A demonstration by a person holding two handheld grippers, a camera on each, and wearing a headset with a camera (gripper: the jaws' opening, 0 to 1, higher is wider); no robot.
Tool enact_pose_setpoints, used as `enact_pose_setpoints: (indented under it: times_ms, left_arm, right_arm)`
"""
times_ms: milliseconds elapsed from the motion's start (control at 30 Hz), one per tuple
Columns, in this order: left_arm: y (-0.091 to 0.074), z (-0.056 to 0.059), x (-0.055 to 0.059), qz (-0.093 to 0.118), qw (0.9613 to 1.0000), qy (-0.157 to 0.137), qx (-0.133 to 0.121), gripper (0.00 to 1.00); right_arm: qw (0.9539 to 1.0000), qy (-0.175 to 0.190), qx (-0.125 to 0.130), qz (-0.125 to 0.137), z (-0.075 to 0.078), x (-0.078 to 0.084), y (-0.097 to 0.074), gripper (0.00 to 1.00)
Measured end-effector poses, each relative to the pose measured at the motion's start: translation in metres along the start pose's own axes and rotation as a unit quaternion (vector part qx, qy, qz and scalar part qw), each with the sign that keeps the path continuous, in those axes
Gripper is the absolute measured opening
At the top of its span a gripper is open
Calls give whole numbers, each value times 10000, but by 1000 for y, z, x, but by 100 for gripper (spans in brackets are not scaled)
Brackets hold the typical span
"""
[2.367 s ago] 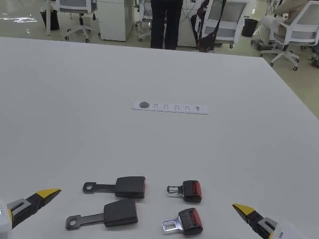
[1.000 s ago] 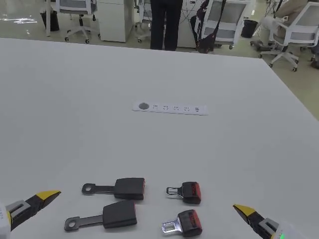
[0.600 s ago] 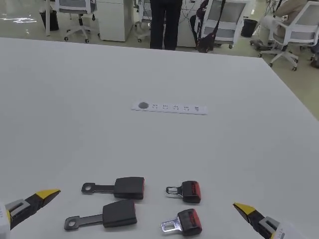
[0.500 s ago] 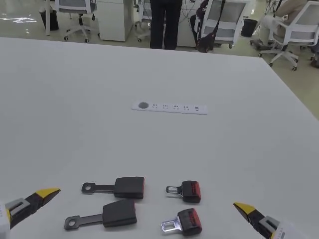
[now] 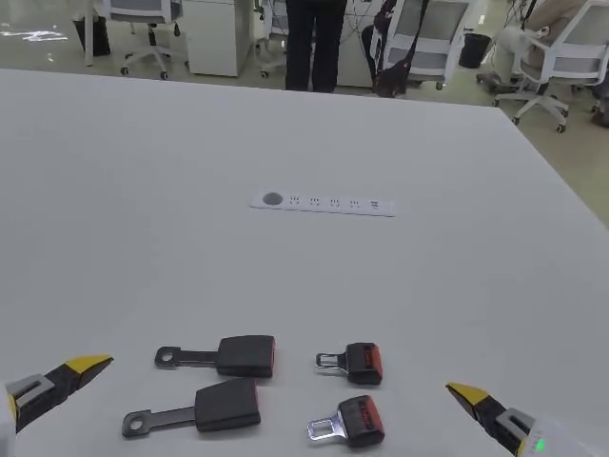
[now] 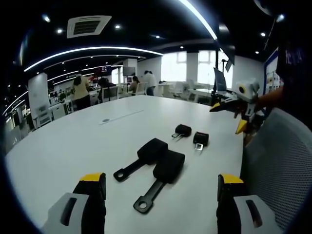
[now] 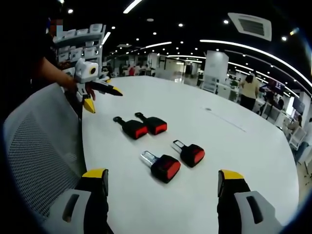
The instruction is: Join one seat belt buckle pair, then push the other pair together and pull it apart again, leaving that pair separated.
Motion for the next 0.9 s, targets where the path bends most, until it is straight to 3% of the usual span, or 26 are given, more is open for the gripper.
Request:
enact_pose_setpoints:
  times_ms: [333,467,900]
  left_arm:
    - [4,-4,-5,-188,9995,224,126,91]
    - [6,-3,-8,-291,9985,347,300,86]
    - [19,1,-22,-623,9937,670,645,73]
  right_arm:
    - [9997,-185,-81,-142,8,-2,-3,90]
    - [9995,-284,-111,-116,12,-3,-4,86]
    - [9955,-713,-475,-396,25,-6,4,76]
Point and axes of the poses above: the centre of the closed fingertips' face, and the gripper's own axes: y roughly forward along the fingers, z roughly to its right, x roughly out of its underside, the point moved 8 cm from there along -y, roughly backward along the fingers, and after that the axes turned 4 degrees about -x, right-handed, at the moved point
